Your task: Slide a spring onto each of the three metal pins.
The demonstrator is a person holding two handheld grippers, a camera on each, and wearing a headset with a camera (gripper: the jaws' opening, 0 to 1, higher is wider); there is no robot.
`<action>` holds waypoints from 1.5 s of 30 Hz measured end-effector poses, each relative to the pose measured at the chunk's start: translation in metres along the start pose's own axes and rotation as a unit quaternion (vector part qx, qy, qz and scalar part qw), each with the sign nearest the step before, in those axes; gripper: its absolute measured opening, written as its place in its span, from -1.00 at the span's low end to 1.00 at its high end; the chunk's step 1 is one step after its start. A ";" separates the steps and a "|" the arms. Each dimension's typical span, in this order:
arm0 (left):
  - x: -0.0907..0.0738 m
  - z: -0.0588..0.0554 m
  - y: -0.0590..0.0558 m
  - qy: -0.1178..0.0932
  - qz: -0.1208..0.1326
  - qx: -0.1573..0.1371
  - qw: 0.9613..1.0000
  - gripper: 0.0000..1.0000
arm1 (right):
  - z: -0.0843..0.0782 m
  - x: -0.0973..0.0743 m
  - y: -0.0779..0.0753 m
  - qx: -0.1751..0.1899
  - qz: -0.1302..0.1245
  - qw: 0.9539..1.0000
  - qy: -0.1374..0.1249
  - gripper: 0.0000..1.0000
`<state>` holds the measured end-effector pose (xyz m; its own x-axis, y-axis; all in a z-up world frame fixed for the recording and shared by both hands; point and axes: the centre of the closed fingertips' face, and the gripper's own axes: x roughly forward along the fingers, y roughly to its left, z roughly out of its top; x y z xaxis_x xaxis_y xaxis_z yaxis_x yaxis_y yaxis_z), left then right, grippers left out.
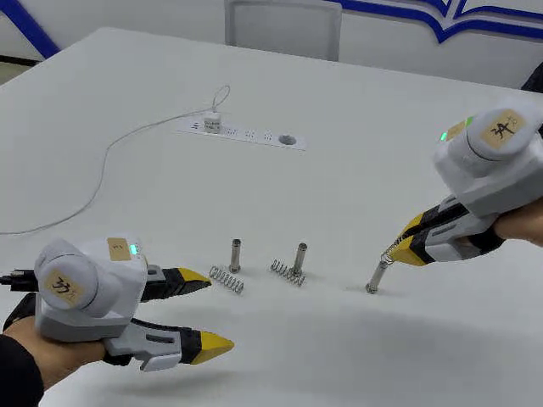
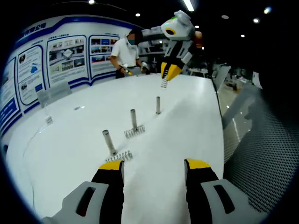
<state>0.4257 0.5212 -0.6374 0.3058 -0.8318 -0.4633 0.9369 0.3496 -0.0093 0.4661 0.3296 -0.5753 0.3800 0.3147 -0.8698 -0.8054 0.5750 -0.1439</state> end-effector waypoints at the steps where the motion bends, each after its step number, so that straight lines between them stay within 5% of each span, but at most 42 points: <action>1: 0.000 0.001 0.000 -0.002 0.001 -0.002 1.000 0.06 | 0.000 0.002 -0.003 0.001 0.001 1.000 0.004 -0.76; 17: 0.000 0.002 0.001 -0.012 0.002 -0.015 1.000 0.08 | -0.014 0.033 -0.014 0.001 0.021 0.998 0.067 -0.76; 45: 0.001 0.001 -0.001 -0.003 0.002 -0.016 1.000 0.07 | -0.044 0.078 -0.008 0.018 0.037 0.994 0.104 -0.75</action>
<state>0.4251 0.5201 -0.6371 0.3107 -0.8332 -0.4575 0.9297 0.3665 -0.0362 0.4823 0.3161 -0.6631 0.2156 0.1969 -0.9564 -0.8098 0.5833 -0.0625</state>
